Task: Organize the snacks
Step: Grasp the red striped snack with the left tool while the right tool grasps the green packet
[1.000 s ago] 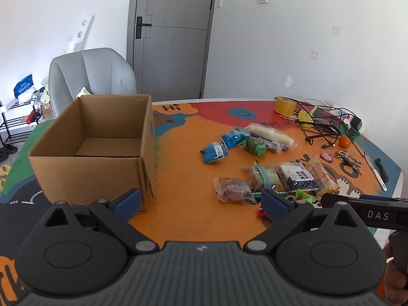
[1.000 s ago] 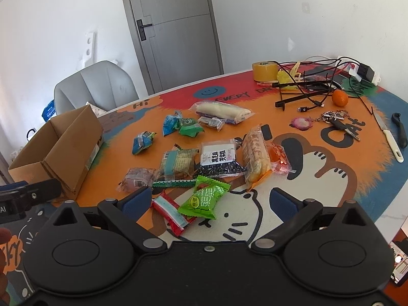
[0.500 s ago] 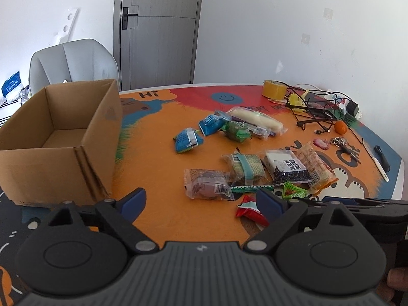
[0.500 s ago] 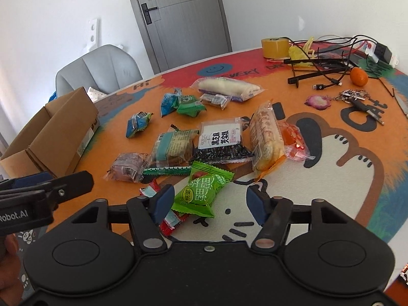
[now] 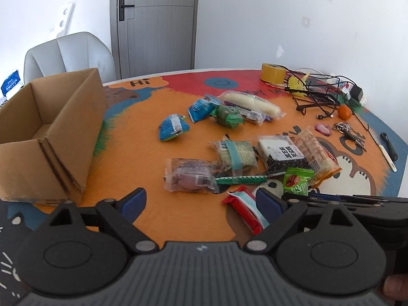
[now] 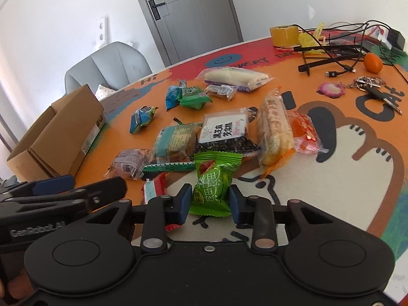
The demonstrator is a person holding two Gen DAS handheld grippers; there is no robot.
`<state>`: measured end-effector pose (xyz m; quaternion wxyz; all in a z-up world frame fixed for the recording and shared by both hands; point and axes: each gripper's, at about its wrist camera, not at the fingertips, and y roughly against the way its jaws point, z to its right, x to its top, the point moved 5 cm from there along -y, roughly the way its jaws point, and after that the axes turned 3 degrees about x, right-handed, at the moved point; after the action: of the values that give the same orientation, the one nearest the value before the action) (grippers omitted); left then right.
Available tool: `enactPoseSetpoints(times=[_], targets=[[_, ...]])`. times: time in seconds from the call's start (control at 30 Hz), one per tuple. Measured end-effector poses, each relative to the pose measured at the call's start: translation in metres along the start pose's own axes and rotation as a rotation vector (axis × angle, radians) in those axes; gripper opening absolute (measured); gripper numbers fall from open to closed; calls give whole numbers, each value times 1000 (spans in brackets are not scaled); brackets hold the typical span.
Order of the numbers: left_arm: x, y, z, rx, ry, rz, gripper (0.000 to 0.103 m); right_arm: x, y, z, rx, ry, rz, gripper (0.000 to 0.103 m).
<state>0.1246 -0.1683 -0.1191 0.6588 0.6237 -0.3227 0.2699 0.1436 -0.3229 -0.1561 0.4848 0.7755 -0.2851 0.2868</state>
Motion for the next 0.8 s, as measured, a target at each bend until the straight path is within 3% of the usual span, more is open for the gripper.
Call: enactPoseSetpoints(times=[0.6,0.7,0.8], targets=[[-14,-29,30,13,-48,-51,93,-5,19,24,-74,-3,1,35],[-19,-30,27,17,-48,-66,82,-4,17,21,-81,11,1,40],[-20,-26,24,19,-48,-51,63,-2,13,17,-85,25,3,49]])
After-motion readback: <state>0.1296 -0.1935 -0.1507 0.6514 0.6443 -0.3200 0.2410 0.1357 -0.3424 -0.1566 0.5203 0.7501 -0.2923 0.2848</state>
